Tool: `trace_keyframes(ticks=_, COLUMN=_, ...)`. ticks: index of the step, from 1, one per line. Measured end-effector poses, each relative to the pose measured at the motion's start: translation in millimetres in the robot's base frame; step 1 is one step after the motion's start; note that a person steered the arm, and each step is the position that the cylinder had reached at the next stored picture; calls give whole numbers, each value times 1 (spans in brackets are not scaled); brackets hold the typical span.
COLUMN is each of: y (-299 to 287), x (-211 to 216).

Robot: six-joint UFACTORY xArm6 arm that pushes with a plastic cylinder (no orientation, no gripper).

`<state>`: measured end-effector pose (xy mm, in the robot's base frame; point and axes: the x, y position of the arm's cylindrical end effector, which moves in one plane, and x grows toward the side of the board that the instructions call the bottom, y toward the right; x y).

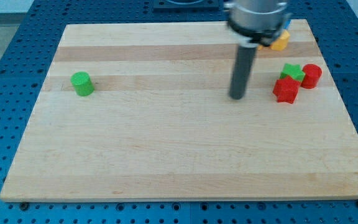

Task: Push the green circle to red star

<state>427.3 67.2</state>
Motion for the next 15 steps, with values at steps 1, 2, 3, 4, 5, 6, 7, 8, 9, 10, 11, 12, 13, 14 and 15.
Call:
trace_keyframes(ticks=1, y=-67, x=13)
trace_keyframes(ticks=2, y=-120, x=23)
trace_keyframes(ticks=3, y=-154, x=25)
trace_keyframes(ticks=4, y=-158, x=25)
trace_keyframes(ticks=5, y=-158, x=25)
trace_keyframes(ticks=6, y=-192, x=29)
trace_keyframes(ticks=7, y=-243, x=37)
trace_keyframes(ticks=8, y=-305, x=36)
trace_keyframes(ticks=9, y=-358, x=23)
trace_keyframes(ticks=10, y=-369, x=-24)
trace_keyframes(ticks=11, y=-359, x=-44)
trace_keyframes(ticks=12, y=-326, x=-35)
trace_keyframes(ticks=13, y=-290, x=-27)
trace_keyframes(ticks=14, y=-263, x=-34)
trace_keyframes(ticks=15, y=-245, x=-49)
